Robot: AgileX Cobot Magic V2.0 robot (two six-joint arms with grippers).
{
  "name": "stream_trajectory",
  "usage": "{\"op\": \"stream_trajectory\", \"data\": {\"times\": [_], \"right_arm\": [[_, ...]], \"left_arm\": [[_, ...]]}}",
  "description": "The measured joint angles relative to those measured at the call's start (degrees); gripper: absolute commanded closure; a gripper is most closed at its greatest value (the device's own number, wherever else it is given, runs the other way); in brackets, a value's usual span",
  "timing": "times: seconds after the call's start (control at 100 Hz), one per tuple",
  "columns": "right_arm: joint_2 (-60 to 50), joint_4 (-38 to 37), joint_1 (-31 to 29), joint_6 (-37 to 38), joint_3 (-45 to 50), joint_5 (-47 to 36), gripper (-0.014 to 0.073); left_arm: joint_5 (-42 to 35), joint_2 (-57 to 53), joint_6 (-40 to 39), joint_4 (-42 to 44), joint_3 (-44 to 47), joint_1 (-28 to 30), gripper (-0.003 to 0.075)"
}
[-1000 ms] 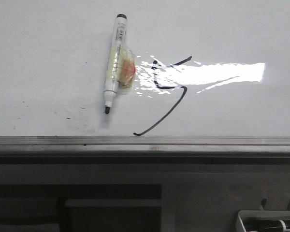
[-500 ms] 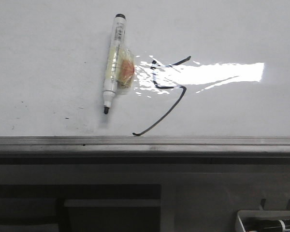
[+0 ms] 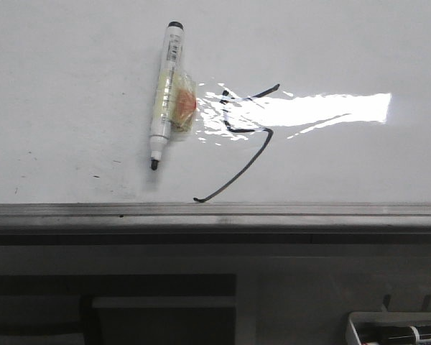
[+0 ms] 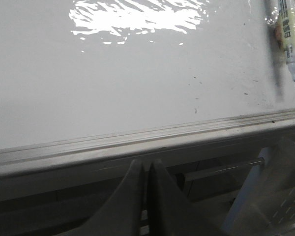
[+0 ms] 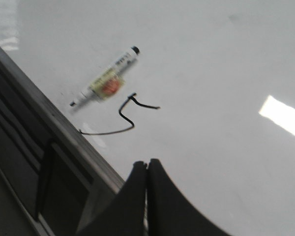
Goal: Write number 5 on whiteboard
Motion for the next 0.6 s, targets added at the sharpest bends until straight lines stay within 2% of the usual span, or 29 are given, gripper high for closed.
{"op": "stream_trajectory", "data": {"times": [0.15,0.25,0.39,0.6], "right_arm": [[0.0,-11.7,-6.2,18.5,7.7,-6.6,0.0643],[0.0,-15.0,-11.2,27.6,15.1,-11.6,0.0643],[-2.6,-16.2,-15.5,30.7,23.0,-14.5,0.0643],[-9.7,-16.5,-16.3,31.3,23.1,-7.4,0.0643]], "left_arm": [[0.0,0.0,0.0,0.0,0.0,0.0,0.0741],[0.0,0.0,0.0,0.0,0.0,0.0,0.0741],[0.0,0.0,0.0,0.0,0.0,0.0,0.0741],[0.0,0.0,0.0,0.0,0.0,0.0,0.0741]]}}
